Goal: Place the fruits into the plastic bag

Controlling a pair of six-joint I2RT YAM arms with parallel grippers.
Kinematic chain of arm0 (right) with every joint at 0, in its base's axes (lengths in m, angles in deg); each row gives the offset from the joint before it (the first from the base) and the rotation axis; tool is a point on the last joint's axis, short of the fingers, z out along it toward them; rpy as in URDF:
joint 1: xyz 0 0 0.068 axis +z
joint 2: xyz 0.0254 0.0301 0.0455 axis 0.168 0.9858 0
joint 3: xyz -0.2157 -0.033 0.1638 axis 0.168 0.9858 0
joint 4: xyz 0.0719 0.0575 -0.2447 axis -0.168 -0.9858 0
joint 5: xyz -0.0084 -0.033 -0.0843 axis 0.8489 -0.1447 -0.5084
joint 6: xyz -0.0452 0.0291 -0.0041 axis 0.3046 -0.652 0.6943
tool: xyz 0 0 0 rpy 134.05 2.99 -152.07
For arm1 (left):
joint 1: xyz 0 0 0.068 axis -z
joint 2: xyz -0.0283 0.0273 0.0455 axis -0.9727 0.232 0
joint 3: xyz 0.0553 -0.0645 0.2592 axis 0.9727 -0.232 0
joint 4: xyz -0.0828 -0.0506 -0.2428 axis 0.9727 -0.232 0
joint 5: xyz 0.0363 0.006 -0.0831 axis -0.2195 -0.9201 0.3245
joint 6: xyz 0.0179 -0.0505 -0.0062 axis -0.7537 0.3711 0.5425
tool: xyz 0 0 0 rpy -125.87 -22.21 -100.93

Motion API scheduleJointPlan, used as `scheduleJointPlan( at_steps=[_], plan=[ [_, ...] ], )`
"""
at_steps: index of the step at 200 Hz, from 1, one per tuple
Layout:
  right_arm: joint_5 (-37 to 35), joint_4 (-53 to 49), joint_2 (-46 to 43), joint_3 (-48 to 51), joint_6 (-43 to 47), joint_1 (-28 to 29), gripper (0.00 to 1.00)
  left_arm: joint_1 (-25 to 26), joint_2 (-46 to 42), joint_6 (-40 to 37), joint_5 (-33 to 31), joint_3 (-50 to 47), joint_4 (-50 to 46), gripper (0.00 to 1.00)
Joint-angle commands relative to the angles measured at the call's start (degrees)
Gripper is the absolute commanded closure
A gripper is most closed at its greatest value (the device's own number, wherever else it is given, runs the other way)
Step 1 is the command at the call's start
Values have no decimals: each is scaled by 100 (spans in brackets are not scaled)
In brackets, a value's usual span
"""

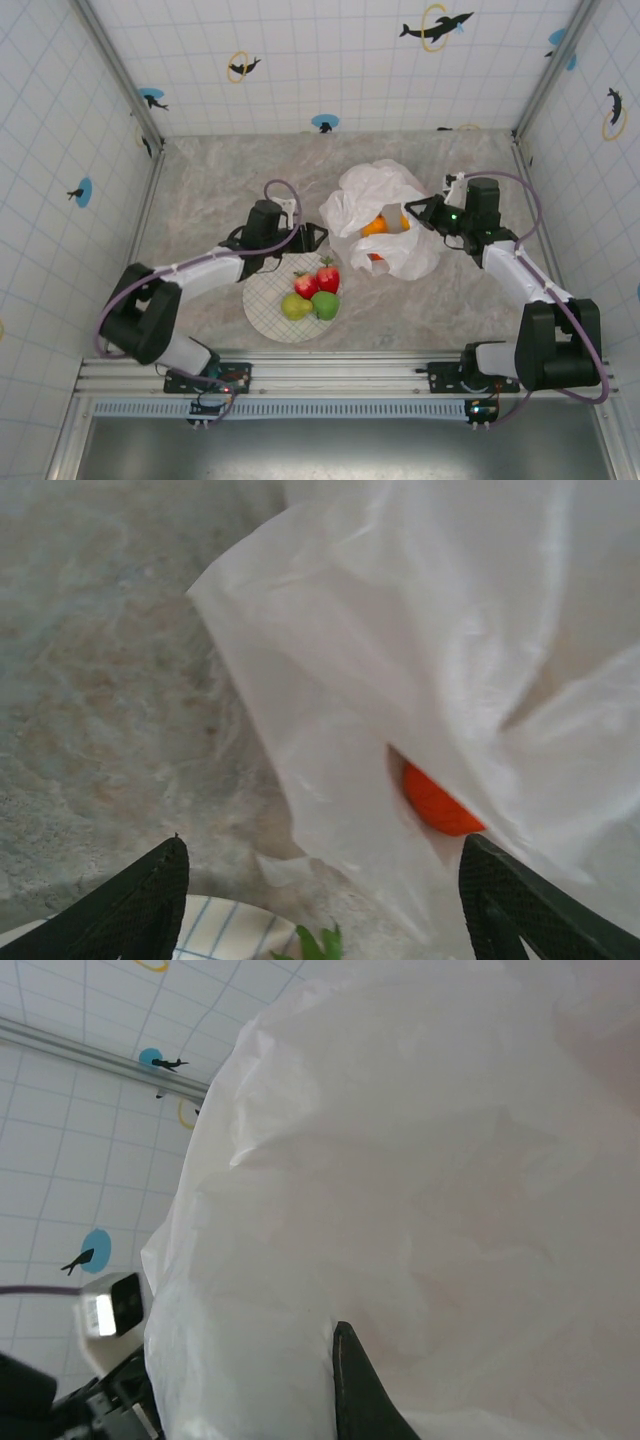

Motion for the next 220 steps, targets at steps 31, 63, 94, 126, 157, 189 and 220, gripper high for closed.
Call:
scheduleJointPlan(
  at_steps=[31, 63, 94, 126, 157, 189, 220],
  plan=[
    [4, 118, 121, -69, 51, -51, 100, -2, 1240, 447, 528, 825, 421, 44],
    [25, 119, 148, -126, 55, -72, 100, 48, 1908, 622, 663, 1233, 528, 52],
    [36, 108, 149, -224, 77, -132, 100, 228, 2250, 744, 909, 1513, 660, 65],
    [-167, -383, 81, -480, 432, -216, 100, 322, 2008, 997, 1261, 1528, 888, 92],
    [-1114, -1805, -132, -1157, 1561, -253, 100, 387, 1277, 1320, 1826, 1516, 1054, 99],
    [-2074, -2717, -356, -1702, 2255, -268, 100, 524, 795, 1632, 2159, 1510, 1272, 99],
    [-2334, -2949, -388, -2001, 2446, -283, 100, 513, 685, 1689, 2118, 1456, 1260, 100]
  ],
)
